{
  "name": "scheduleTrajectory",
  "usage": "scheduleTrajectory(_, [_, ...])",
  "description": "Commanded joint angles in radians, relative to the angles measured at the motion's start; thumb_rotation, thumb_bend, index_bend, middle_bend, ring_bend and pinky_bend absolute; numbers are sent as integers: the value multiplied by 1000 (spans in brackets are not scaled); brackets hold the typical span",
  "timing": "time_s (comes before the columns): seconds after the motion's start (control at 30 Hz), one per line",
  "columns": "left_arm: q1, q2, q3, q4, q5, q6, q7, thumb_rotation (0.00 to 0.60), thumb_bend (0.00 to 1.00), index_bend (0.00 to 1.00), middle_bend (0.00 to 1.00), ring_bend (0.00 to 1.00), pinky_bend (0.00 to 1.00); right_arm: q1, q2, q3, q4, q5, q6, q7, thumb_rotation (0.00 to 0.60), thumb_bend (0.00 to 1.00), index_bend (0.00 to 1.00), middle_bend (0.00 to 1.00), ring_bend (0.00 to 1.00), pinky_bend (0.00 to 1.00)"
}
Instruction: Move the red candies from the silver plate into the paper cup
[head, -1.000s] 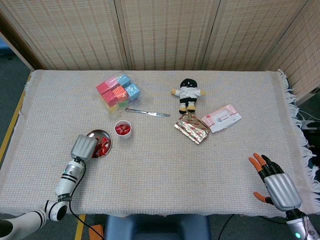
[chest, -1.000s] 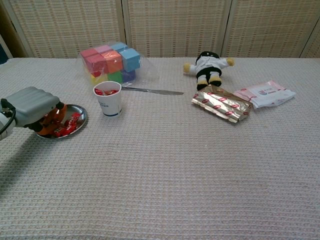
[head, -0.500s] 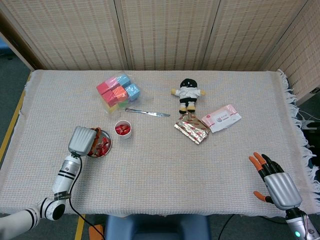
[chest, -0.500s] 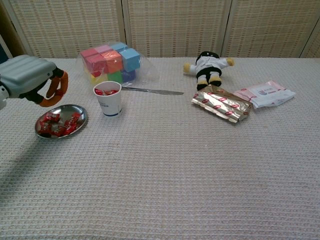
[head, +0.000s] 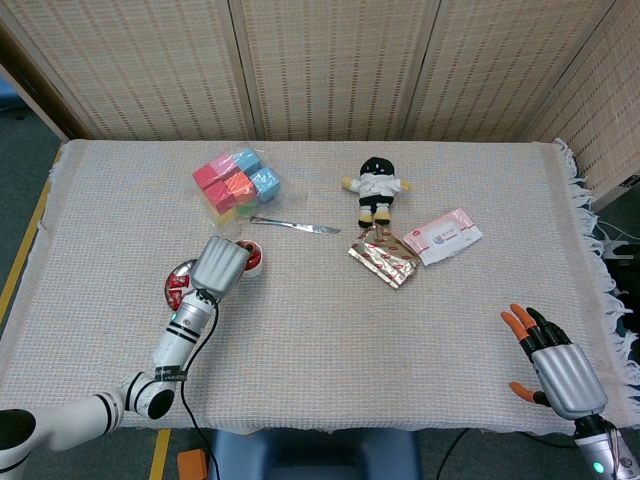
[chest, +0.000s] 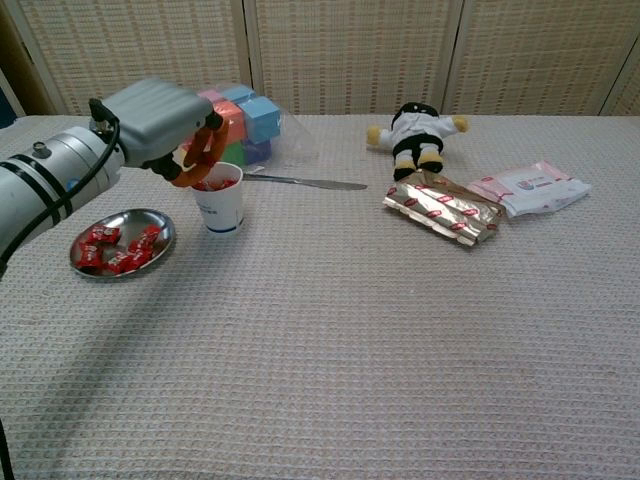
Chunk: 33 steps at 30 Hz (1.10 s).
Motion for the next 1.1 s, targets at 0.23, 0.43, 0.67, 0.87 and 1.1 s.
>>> scheduleTrajectory(0.23, [-26, -36, 5, 51, -14, -4, 3, 600, 481, 277, 284, 771, 1000, -7, 7, -4, 5, -14, 18, 19, 600, 0, 0, 0, 0, 195])
scheduleTrajectory(0.43, [-14, -9, 18, 22, 5, 21, -29, 600, 469, 230, 280, 771, 1000, -5, 5, -4, 6, -18, 16, 17, 600, 0, 0, 0, 0, 195])
scheduleTrajectory(0.67, [10, 17, 42, 8, 2, 30, -32, 600, 468, 296, 328, 771, 1000, -6, 2, -6, 5, -24, 18, 12, 600, 0, 0, 0, 0, 195])
scheduleTrajectory(0.87, [23, 21, 54, 36, -17, 14, -46, 600, 463, 301, 331, 771, 1000, -5, 1, -5, 5, -21, 17, 10, 600, 0, 0, 0, 0, 195])
scheduleTrajectory(1.1, [83, 88, 107, -83, 78, 110, -150, 600, 440, 208, 282, 771, 1000, -3, 0, -4, 4, -15, 8, 4, 600, 0, 0, 0, 0, 195])
